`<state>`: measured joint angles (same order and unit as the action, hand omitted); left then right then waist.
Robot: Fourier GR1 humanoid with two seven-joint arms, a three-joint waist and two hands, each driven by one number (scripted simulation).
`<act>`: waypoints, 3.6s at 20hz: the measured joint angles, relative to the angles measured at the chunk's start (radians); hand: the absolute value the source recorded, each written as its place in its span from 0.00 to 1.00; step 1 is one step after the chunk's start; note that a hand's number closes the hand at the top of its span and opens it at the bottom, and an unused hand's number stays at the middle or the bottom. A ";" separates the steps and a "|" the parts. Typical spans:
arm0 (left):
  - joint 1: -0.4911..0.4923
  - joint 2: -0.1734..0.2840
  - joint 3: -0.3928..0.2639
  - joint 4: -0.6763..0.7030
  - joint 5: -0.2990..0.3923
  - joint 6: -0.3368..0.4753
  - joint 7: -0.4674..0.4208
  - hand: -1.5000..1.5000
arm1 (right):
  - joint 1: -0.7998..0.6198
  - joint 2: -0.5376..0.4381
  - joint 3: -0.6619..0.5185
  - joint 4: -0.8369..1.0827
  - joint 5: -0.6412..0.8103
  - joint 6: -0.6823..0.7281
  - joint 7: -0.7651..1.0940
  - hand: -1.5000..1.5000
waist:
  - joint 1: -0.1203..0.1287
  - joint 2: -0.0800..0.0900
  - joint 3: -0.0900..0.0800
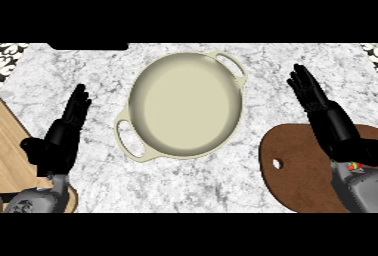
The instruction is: Pick the tomato from the cutting board and place it in the pot
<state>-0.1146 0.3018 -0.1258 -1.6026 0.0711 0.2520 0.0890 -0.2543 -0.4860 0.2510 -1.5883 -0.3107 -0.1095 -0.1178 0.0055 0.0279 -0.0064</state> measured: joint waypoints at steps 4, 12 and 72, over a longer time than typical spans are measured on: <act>0.046 -0.032 -0.006 -0.054 0.028 -0.011 0.044 0.50 | 0.009 -0.011 -0.023 0.035 -0.114 0.163 0.006 0.00 | 0.003 -0.022 0.009; 0.052 -0.059 0.001 -0.070 0.096 -0.032 0.120 0.50 | 0.088 -0.218 -0.159 0.092 0.004 0.267 -0.229 0.00 | -0.034 -0.033 0.010; -0.010 -0.176 0.061 -0.083 0.025 -0.120 0.225 0.50 | 0.257 -0.293 -0.409 -0.177 0.692 0.780 0.189 0.00 | -0.005 -0.028 0.006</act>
<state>-0.1241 0.1256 -0.0652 -1.6860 0.0960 0.1324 0.3140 0.0026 -0.7788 -0.1579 -1.7656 0.3812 0.6709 0.0717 0.0005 -0.0003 -0.0001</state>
